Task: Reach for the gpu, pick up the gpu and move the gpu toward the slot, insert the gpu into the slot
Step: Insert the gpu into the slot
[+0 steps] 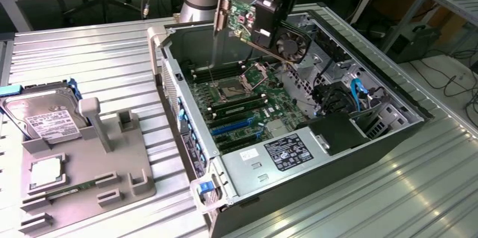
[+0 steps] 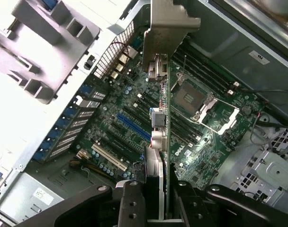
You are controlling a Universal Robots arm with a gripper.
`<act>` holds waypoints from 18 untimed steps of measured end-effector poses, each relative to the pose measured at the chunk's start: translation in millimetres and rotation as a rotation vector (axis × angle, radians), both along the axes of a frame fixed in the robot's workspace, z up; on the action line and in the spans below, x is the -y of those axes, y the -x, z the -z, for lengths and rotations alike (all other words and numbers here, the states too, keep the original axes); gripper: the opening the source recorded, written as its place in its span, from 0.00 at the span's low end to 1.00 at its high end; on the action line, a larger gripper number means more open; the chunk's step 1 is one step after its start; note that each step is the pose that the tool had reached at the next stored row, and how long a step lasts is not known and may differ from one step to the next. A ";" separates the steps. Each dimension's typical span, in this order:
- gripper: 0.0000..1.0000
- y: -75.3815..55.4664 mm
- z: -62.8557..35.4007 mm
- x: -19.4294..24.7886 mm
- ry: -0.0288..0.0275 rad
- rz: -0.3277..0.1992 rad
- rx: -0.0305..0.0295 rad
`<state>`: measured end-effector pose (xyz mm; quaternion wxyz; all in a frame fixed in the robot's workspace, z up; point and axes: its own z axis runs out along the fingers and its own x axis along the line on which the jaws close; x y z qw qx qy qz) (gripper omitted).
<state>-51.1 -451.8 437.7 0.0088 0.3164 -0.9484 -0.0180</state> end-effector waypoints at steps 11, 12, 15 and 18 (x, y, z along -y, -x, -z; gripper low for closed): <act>0.28 0.0 0.0 0.0 0.0000 -0.136 0.0000; 0.28 0.0 -0.1 0.0 0.0001 -0.147 0.0000; 0.28 0.0 0.0 0.0 0.0000 -0.182 0.0000; 0.28 0.0 0.0 0.0 0.0001 -0.214 0.0000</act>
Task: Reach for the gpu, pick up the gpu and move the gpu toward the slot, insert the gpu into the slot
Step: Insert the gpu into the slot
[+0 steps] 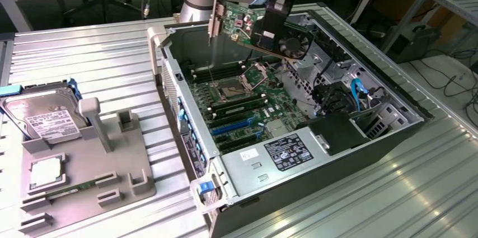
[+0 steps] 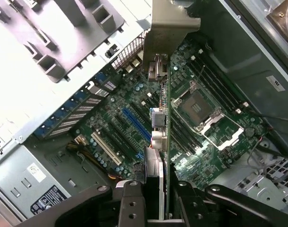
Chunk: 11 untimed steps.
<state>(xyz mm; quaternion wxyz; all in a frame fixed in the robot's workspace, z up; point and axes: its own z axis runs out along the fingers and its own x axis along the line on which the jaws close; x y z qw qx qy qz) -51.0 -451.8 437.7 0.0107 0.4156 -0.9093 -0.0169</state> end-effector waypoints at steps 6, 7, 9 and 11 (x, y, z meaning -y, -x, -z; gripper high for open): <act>0.28 0.0 0.0 0.0 0.0000 -0.076 0.0000; 0.28 0.0 0.0 0.0 0.0000 -0.086 0.0000; 0.28 0.0 0.0 0.0 0.0000 -0.109 0.0000; 0.28 0.0 0.0 0.0 0.0000 -0.142 0.0000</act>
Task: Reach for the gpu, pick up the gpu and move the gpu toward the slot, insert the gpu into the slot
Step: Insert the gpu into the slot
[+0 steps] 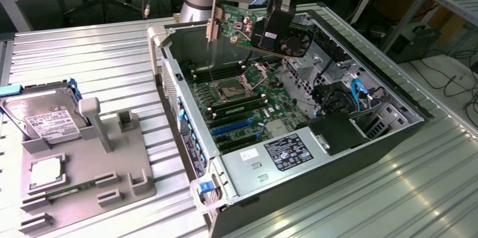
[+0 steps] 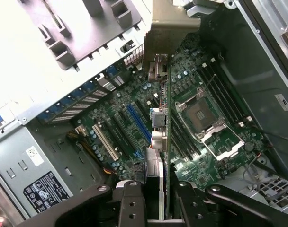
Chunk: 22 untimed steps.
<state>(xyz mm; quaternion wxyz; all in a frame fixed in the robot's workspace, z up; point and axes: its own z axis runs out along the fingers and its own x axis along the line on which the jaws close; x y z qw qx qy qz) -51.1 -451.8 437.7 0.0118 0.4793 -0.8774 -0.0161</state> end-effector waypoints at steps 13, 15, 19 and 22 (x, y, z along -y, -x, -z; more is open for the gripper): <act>0.28 0.0 0.0 0.0 0.0000 -0.173 0.0000; 0.28 0.0 0.0 0.0 0.0000 -0.196 0.0000; 0.28 0.0 0.0 0.0 0.0000 -0.261 0.0000; 0.28 0.0 0.0 0.0 0.0000 -0.310 0.0000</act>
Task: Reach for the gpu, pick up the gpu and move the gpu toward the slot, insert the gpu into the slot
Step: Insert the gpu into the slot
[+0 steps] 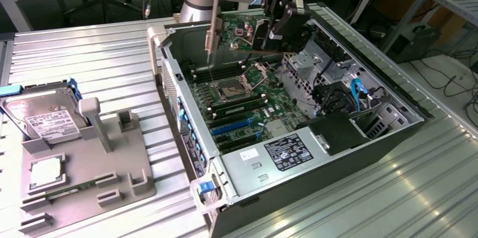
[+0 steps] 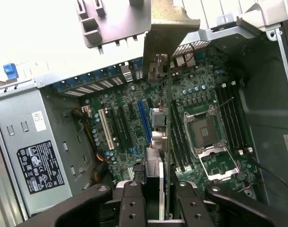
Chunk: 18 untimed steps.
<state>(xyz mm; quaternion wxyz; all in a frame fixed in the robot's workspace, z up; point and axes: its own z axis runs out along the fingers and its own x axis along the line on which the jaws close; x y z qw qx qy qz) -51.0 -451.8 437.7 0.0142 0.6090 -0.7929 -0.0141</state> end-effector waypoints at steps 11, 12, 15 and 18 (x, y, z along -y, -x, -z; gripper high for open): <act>0.28 0.0 0.0 0.0 0.0000 -0.208 0.0000; 0.28 0.0 0.0 0.0 0.0000 -0.237 0.0000; 0.28 0.0 0.0 0.0 0.0000 -0.282 0.0000; 0.28 0.0 0.0 0.0 -0.0001 -0.330 0.0001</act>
